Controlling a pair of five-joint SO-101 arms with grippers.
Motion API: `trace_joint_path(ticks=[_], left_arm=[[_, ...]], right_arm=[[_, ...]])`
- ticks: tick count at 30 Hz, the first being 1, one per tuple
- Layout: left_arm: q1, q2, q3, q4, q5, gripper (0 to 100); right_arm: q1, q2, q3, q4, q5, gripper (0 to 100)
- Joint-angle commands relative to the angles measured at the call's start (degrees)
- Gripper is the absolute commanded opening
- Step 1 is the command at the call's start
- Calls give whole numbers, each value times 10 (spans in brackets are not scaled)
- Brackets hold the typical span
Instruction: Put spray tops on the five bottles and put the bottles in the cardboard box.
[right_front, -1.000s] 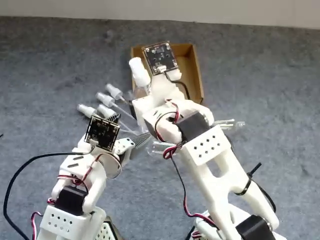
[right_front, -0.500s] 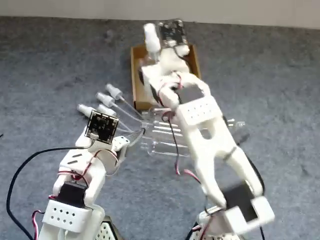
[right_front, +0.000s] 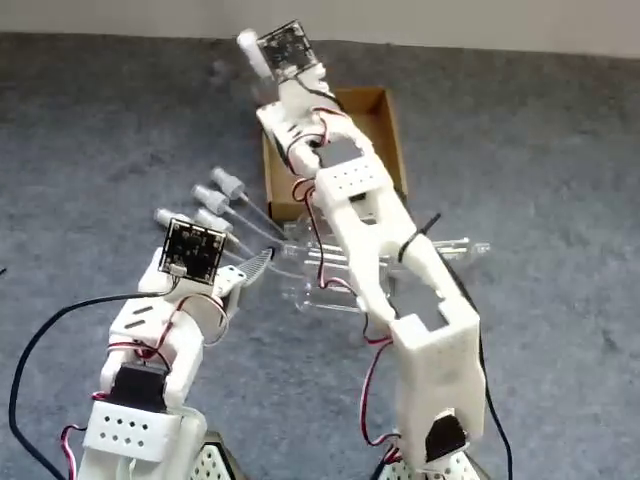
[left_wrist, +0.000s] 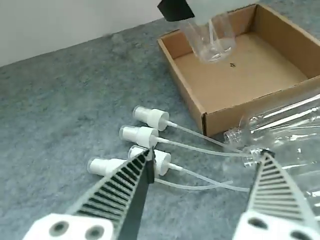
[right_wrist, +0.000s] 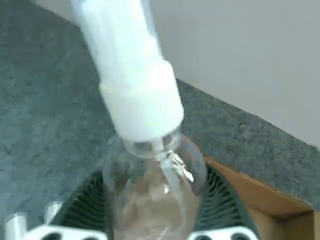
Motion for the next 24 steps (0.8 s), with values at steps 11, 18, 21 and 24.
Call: trace_joint_path(ticks=[11,18,21,24], left_arm=[[-6,4,0,-14,-4,252],[-6,4,0,-14,-4,252],[-6,4,0,-13,-4,252],[-6,4,0,-13,-4,252]], right_arm=[[48,87,-50,-179,-149,5],[41,152,-64,-205,-164,5],[40,176,-81,-215,-164,5],[39,199,-102,-215,-164,5]])
